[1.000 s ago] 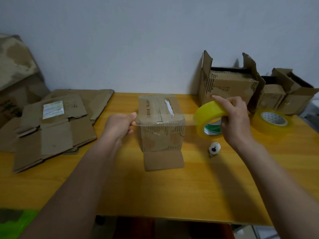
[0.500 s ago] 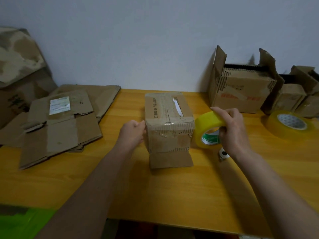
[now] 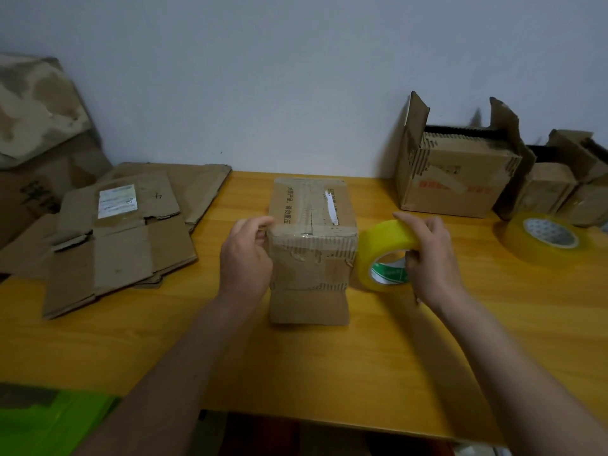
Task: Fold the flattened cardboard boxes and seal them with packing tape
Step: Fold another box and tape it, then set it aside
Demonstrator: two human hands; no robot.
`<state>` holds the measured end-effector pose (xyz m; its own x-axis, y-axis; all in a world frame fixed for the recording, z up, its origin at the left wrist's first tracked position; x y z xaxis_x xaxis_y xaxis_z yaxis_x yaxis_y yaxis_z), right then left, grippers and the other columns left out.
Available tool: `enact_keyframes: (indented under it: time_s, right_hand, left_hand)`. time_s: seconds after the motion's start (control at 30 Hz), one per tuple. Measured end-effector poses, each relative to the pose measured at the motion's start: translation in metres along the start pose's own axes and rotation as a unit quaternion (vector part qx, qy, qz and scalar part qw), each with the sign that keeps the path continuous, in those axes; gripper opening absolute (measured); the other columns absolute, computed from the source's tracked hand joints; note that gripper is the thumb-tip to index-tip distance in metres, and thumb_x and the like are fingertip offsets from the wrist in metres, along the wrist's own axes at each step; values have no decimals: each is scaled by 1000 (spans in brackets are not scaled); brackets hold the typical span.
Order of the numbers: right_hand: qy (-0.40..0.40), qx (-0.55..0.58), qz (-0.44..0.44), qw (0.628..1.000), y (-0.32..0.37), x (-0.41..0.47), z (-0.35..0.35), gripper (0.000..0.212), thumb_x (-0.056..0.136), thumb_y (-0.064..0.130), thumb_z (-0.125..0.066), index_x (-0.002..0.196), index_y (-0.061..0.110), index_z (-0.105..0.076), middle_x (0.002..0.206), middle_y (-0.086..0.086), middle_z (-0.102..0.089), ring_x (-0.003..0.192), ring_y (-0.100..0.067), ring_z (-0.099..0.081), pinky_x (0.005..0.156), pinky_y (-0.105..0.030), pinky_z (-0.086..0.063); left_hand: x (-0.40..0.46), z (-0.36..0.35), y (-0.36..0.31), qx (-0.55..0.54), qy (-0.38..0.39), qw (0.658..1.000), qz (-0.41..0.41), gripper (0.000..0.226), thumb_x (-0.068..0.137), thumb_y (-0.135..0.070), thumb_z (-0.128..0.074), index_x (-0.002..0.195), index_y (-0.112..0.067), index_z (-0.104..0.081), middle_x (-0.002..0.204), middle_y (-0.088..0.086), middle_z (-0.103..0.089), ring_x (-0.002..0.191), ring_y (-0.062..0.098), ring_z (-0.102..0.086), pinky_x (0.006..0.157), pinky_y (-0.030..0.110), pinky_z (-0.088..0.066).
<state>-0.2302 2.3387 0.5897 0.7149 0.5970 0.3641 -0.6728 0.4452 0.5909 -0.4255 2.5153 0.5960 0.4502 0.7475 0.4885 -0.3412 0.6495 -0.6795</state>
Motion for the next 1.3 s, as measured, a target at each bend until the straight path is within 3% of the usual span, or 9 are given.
enact_keyframes:
  time_s: [0.17, 0.37, 0.67, 0.83, 0.93, 1.07, 1.13, 1.2, 1.3]
  right_hand:
    - [52, 88, -17, 995, 10, -7, 5, 71, 83, -12, -54, 138, 32, -45, 114, 4, -35, 115, -15, -32, 98, -45, -45]
    - [200, 207, 14, 958, 28, -34, 8, 70, 81, -9, -63, 134, 33, -44, 132, 2, -46, 112, -19, -51, 87, -34, -52]
    - [279, 314, -30, 907, 39, -53, 15, 61, 73, 32, -75, 128, 35, -49, 121, 11, -57, 106, -2, -59, 88, -28, -54]
    - [286, 418, -73, 859, 42, -64, 1, 49, 83, 24, -72, 128, 30, -53, 102, -15, -62, 93, -29, -60, 82, -36, -52]
    - [272, 419, -74, 863, 40, -64, -2, 48, 81, 16, -71, 126, 25, -55, 81, -7, -56, 78, -14, -55, 72, -23, -49]
    - [260, 447, -103, 849, 34, -62, 4, 28, 88, 19, -64, 116, 15, -63, 90, -16, -67, 86, -20, -64, 81, -35, -53]
    - [195, 357, -97, 908, 17, -53, 5, 18, 95, 8, -54, 107, 14, -66, 96, -13, -69, 92, -15, -65, 87, -31, -52]
    - [130, 109, -65, 983, -10, -38, 6, 26, 95, 2, -49, 105, 19, -66, 107, -3, -66, 107, -17, -59, 91, -28, -46]
    - [210, -200, -30, 957, -46, -23, 0, 40, 89, 0, -47, 123, 16, -59, 134, -3, -50, 119, -28, -40, 94, -35, -38]
  left_hand:
    - [13, 7, -11, 138, 127, 982, 16, 36, 102, -28, -35, 126, -10, -55, 120, 9, -59, 99, 20, -51, 79, 31, -43]
    - [36, -5, -34, 296, 203, 932, 46, 99, 76, -86, -28, 135, -9, -47, 132, 10, -34, 123, 26, -27, 103, 39, -32]
    - [31, -26, -42, 380, 303, 871, -67, 112, 75, -88, -27, 153, -7, -17, 160, 14, -14, 148, 28, -9, 121, 44, 0]
    - [47, -32, -40, 288, 362, 877, -126, 104, 78, -80, -42, 154, -16, -13, 163, 3, -3, 149, 16, 2, 119, 38, 6]
    - [51, -37, -42, 265, 376, 878, -130, 102, 78, -76, -48, 155, -19, -11, 163, -2, -1, 149, 13, 5, 119, 39, 7]
    - [52, -41, -40, 245, 381, 883, -122, 102, 79, -74, -50, 155, -20, -9, 163, -3, 1, 149, 14, 7, 118, 39, 7]
    - [50, -41, -40, 237, 382, 885, -121, 102, 79, -73, -50, 155, -20, -9, 163, -4, 1, 149, 14, 7, 118, 40, 8]
    - [50, -41, -40, 232, 385, 885, -118, 103, 78, -74, -50, 155, -21, -8, 163, -5, 1, 149, 14, 8, 118, 40, 8]
    - [50, -41, -40, 231, 389, 885, -112, 102, 78, -73, -51, 155, -21, -9, 163, -6, 0, 149, 13, 7, 118, 40, 9]
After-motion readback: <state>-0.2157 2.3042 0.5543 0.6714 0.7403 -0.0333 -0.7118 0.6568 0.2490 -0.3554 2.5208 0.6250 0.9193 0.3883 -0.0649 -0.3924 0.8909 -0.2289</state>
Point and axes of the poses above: each hand's wrist, its own x-axis towards the middle knuckle, its own z-axis out of the back of the hand, y = z × x, the point moved 2 cm from there along x, towards the middle knuckle
